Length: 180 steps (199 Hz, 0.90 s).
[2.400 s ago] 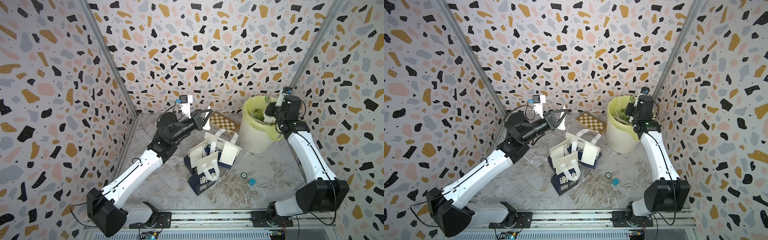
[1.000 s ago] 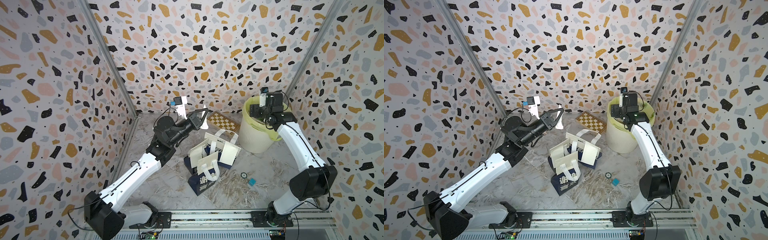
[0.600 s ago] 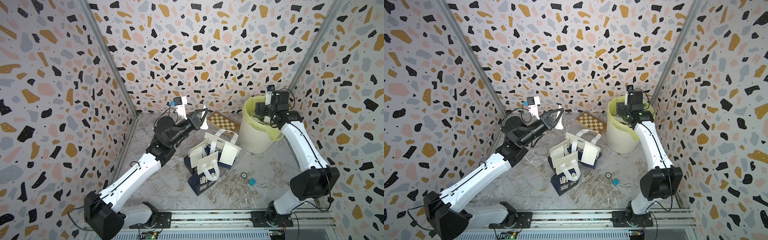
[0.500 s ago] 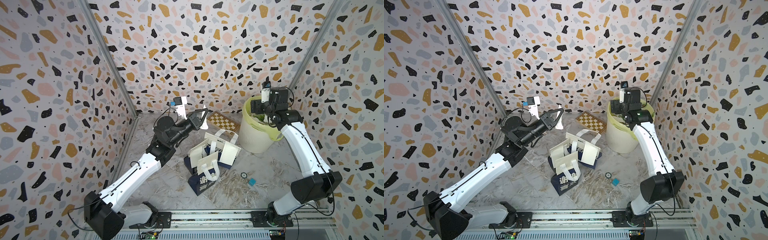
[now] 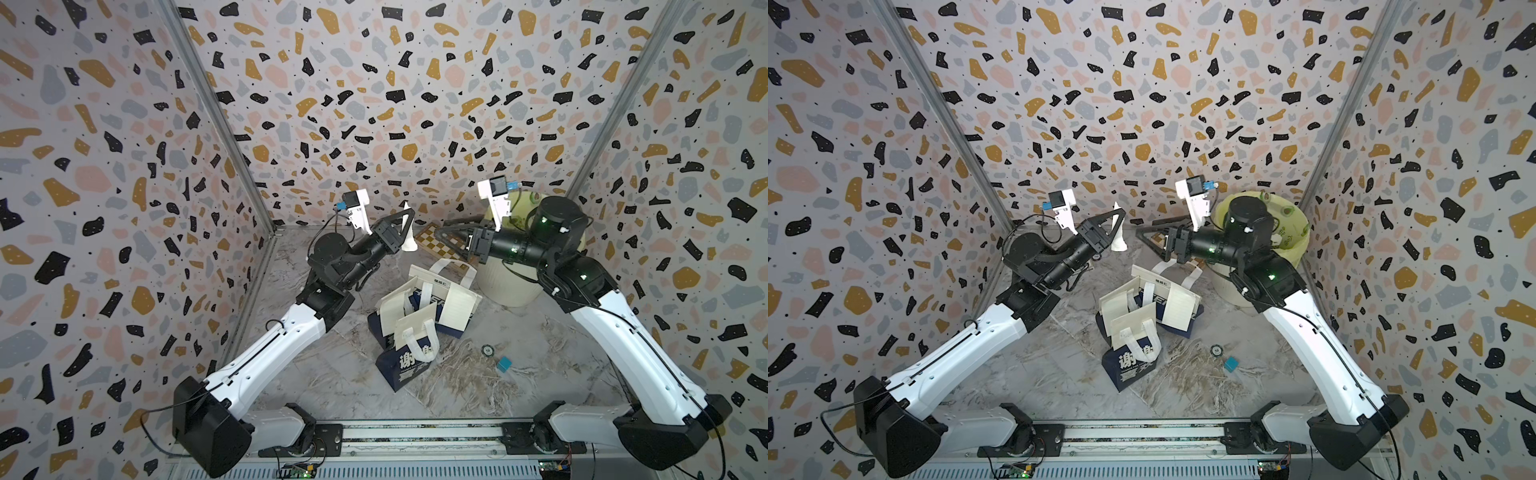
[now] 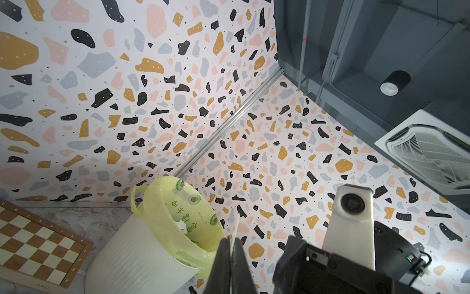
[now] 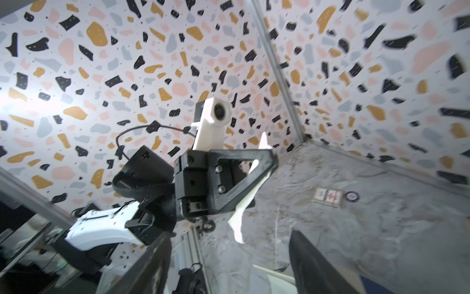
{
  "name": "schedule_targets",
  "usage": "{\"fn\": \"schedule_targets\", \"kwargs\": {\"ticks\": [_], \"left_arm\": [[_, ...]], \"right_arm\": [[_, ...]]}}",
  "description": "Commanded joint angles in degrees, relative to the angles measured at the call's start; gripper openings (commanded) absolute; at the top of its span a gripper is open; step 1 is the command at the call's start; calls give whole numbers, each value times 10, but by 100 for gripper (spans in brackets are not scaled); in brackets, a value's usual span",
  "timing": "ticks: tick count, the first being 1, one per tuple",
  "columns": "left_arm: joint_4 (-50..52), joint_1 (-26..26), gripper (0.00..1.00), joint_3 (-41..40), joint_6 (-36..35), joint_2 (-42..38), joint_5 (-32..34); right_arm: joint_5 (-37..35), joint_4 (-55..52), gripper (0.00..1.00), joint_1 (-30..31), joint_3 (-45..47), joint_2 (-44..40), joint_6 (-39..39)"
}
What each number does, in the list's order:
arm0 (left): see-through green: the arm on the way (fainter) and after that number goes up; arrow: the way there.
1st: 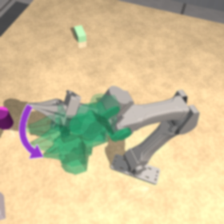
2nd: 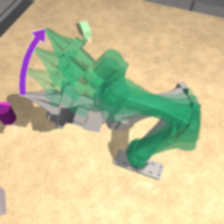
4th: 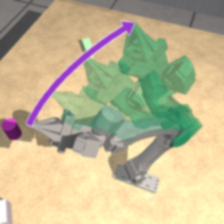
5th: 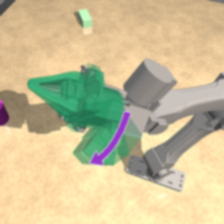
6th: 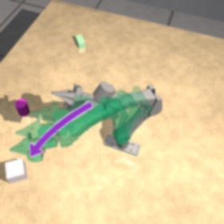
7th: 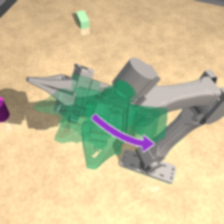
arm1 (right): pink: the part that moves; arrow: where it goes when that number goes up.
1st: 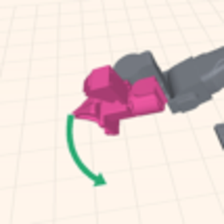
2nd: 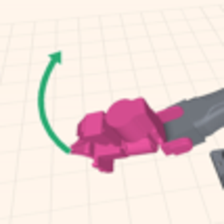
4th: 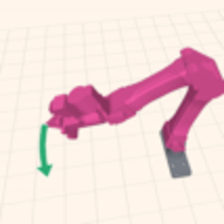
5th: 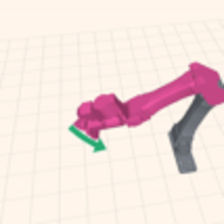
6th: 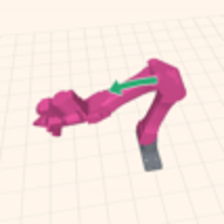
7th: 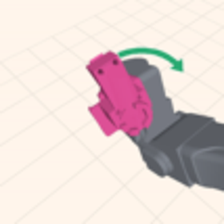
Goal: Shred takeout receipts and throw away
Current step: Place the takeout receipt in the trash bin.
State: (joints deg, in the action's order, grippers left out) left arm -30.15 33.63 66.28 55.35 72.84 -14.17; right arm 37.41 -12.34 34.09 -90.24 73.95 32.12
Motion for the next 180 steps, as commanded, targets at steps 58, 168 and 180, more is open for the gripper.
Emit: {"fn": "schedule_targets", "kwargs": {"ticks": [58,168,180], "left_arm": [[-38,3,0,-10,13,-11,8],[-43,3,0,-12,10,-14,7],[-42,4,0,-13,10,-15,8]], "right_arm": [[25,115,55,45,59,18,105],[27,143,20,51,57,53,128],[25,145,11,50,59,53,131]]}}
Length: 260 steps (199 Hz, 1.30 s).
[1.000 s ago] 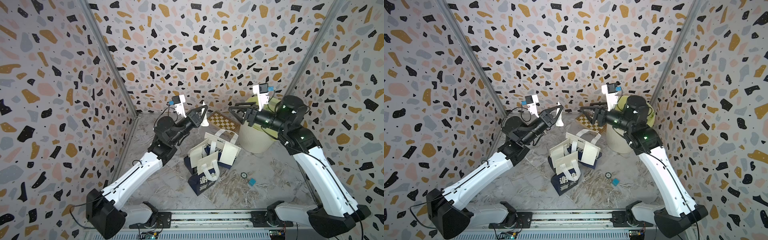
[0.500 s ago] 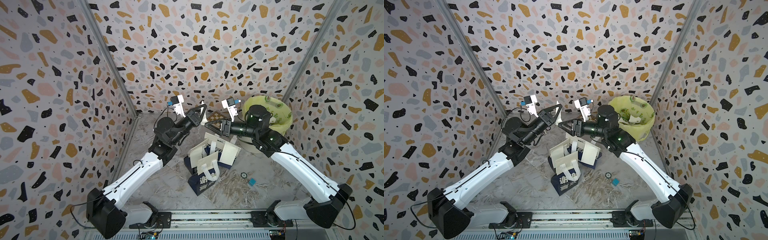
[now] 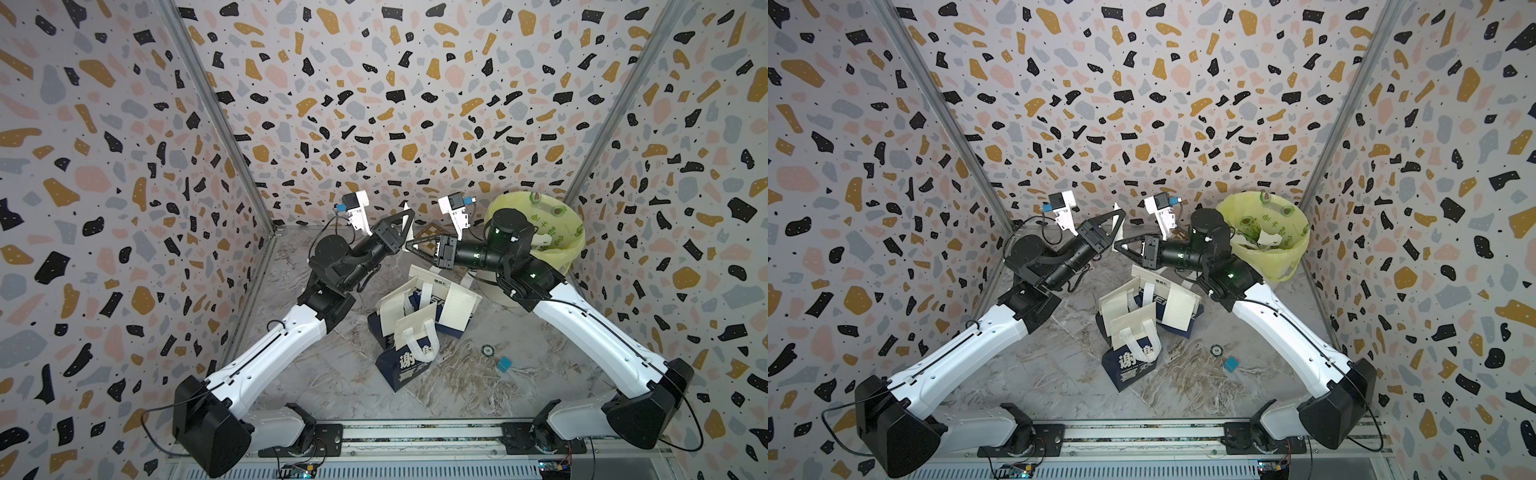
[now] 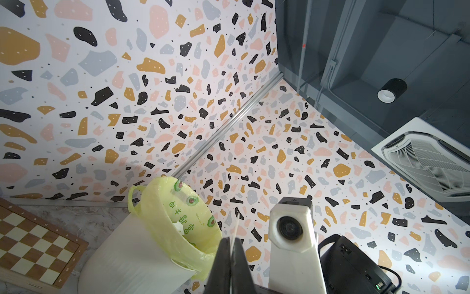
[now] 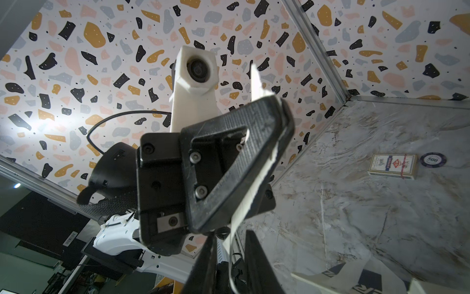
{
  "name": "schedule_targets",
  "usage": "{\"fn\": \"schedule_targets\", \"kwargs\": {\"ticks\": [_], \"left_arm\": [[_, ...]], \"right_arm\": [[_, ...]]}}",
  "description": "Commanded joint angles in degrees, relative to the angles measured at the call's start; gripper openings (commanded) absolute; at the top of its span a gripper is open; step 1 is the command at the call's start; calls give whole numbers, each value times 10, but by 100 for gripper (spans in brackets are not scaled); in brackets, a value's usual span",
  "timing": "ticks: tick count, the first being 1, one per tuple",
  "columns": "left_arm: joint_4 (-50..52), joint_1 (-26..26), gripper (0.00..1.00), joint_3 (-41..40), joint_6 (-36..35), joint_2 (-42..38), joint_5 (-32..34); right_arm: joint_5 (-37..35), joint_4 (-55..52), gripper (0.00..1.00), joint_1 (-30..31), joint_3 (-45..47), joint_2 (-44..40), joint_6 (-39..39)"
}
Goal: Shred takeout receipts and throw away
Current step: Place the takeout receipt in the trash bin.
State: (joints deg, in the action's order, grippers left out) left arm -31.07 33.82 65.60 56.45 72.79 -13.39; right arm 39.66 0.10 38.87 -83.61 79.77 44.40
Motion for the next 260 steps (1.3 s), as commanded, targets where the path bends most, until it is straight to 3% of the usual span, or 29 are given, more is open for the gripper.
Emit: {"fn": "schedule_targets", "kwargs": {"ticks": [1,10,21,43,58,62,70,99,105,120,131,161,199,224,260], "left_arm": [[-33,1,0,-6,-1,-15,0],[-34,1,0,-5,-2,-14,-1],[-35,1,0,-3,-5,-14,-2],[-23,1,54,-5,-29,-23,5],[34,1,79,-1,-59,-42,37],[48,0,90,1,-87,-49,46],[86,0,97,4,-118,-61,64],[180,-7,100,5,-187,-103,115],[190,-8,100,2,-193,-110,123],[206,-9,99,-13,-198,-126,134],[215,-9,99,-23,-195,-136,137],[235,-9,98,-46,-188,-157,143],[256,-9,98,-45,-198,-174,137],[267,-9,98,-48,-206,-188,142],[265,-9,98,-50,-217,-189,125]], "right_arm": [[2,21,10,3,-8,-5,8],[-1,18,0,2,-9,-4,8],[-6,12,0,2,-11,-6,3],[-21,-16,0,-6,-14,-18,-23],[-31,-65,0,-33,-26,-29,-57],[-34,-81,0,-46,-28,-32,-68],[-44,-117,0,-77,-36,-41,-97],[-147,-272,0,-211,-71,-56,-259],[-186,-291,0,-223,-72,-56,-290],[-369,-318,0,-215,-61,-51,-387],[-423,-314,0,-236,-47,-47,-404],[-410,-299,0,-330,-40,-6,-387],[-401,-370,51,-344,-121,86,-390],[-412,-371,64,-346,-135,97,-391],[-390,-365,70,-348,-145,91,-383]]}}
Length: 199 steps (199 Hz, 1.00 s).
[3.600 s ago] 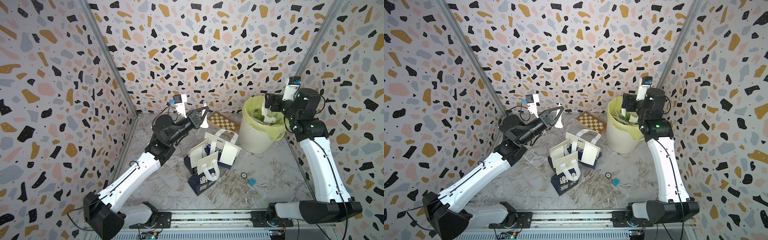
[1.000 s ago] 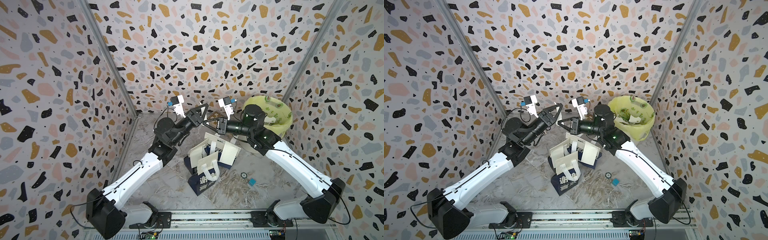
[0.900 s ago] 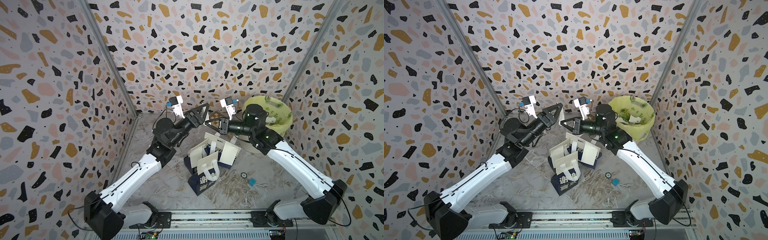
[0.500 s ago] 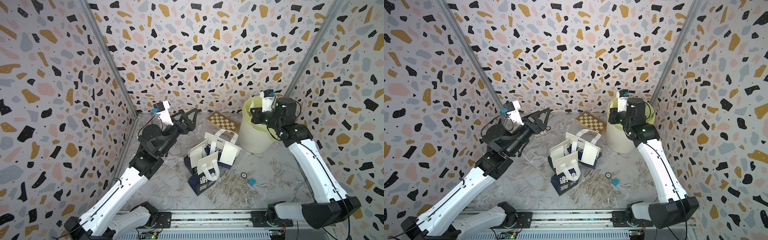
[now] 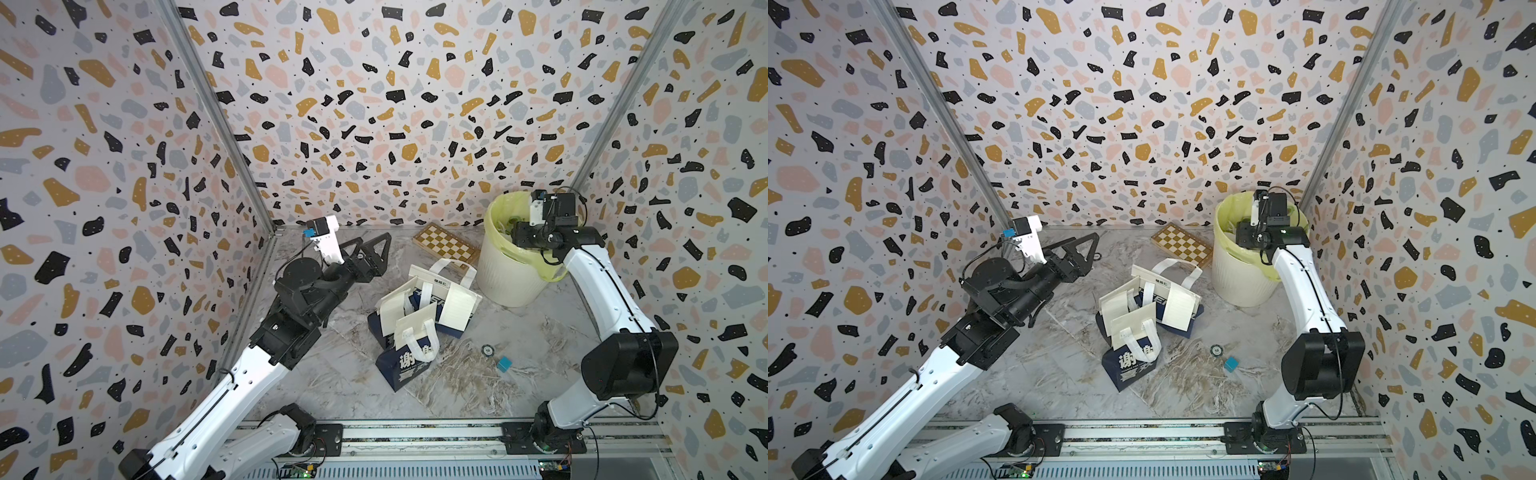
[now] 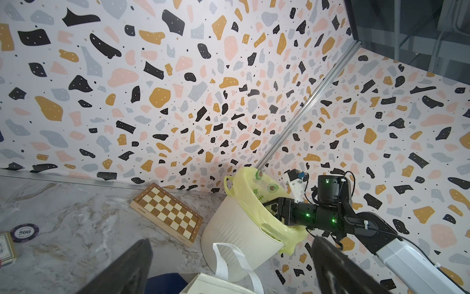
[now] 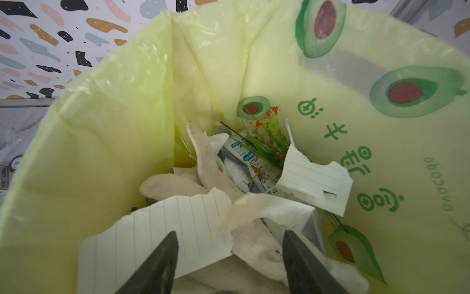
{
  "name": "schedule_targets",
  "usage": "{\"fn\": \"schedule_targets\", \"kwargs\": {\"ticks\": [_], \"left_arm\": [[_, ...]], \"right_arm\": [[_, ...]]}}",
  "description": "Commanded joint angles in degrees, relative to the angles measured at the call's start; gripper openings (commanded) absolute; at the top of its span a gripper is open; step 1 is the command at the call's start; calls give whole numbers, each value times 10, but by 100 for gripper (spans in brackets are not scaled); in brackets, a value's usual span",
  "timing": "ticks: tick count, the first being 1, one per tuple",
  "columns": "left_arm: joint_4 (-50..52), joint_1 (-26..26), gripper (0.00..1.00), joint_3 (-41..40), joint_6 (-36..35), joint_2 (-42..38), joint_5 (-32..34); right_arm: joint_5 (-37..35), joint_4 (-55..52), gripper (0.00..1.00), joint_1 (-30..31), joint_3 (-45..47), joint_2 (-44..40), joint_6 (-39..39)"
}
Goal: Shred takeout receipts and throw away
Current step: Place the takeout receipt in the trash bin, then pick up the takeout bag at the center of the board.
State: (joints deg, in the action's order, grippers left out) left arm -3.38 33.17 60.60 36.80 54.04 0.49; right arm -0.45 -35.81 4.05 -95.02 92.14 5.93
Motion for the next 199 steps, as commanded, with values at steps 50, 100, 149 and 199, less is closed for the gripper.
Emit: {"fn": "schedule_targets", "kwargs": {"ticks": [50,100,149,199], "left_arm": [[-19,-2,96,25,-32,29,-78],[13,-2,93,32,-54,30,-124],[133,-2,89,26,-111,-12,-139],[227,-2,83,21,-163,-39,-187]], "right_arm": [[39,9,77,-8,-40,-52,13],[144,44,76,-28,-26,-96,31],[237,117,70,3,48,-177,27],[328,154,69,151,136,-257,-150]]}}
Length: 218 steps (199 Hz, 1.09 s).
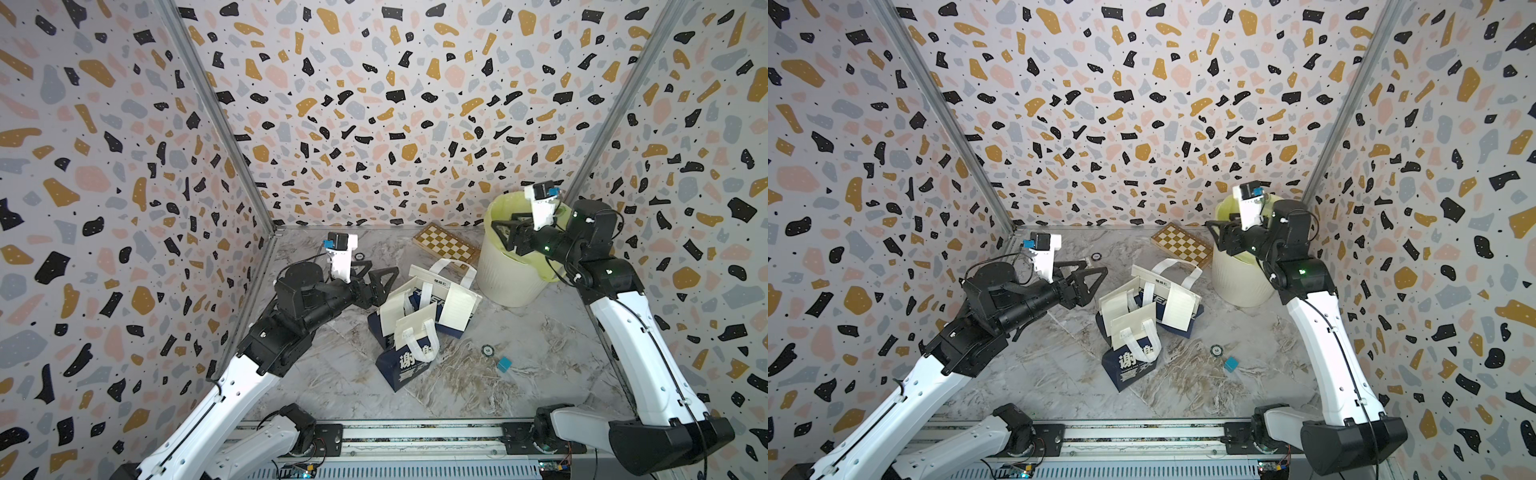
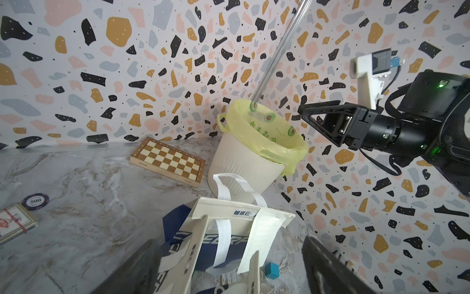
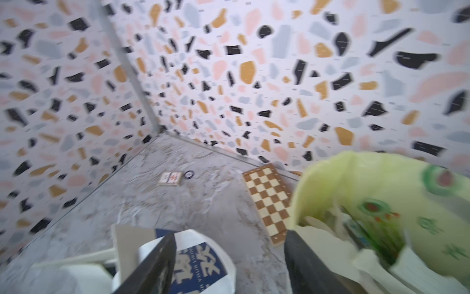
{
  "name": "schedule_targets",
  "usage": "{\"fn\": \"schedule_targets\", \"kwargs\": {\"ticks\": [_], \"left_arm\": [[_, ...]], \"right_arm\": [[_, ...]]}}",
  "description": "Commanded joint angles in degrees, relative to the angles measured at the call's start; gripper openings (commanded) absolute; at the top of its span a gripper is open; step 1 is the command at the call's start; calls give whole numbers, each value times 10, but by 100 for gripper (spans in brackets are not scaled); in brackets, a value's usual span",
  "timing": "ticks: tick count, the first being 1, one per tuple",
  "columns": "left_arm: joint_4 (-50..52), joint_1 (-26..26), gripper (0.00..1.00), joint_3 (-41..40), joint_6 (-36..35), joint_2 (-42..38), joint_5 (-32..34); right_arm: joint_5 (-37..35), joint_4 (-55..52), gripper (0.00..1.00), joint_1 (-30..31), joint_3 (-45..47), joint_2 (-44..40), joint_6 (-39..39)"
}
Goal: Shred takeout receipts and throw away
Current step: Pick up the takeout bag at the center of the board.
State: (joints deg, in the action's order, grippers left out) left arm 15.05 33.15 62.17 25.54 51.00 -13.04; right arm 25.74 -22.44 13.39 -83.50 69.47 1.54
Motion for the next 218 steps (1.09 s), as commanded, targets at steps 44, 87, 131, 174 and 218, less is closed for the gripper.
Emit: {"fn": "schedule_targets", "kwargs": {"ticks": [44,87,131,174,218], "left_arm": [[231,25,80,74,-182,33,-175],[305,78,66,130,-255,107,-107],[325,108,50,188,-268,194,-41],[323,126,36,190,-270,229,-79],[322,130,18,184,-267,242,-70]], "right_arm": [[150,-36,67,82,45,-43,-177],[115,-38,67,88,56,-62,-213],[109,-39,66,88,56,-65,-213],[96,-37,65,88,63,-77,-222],[109,-16,64,88,64,-73,-211]]}}
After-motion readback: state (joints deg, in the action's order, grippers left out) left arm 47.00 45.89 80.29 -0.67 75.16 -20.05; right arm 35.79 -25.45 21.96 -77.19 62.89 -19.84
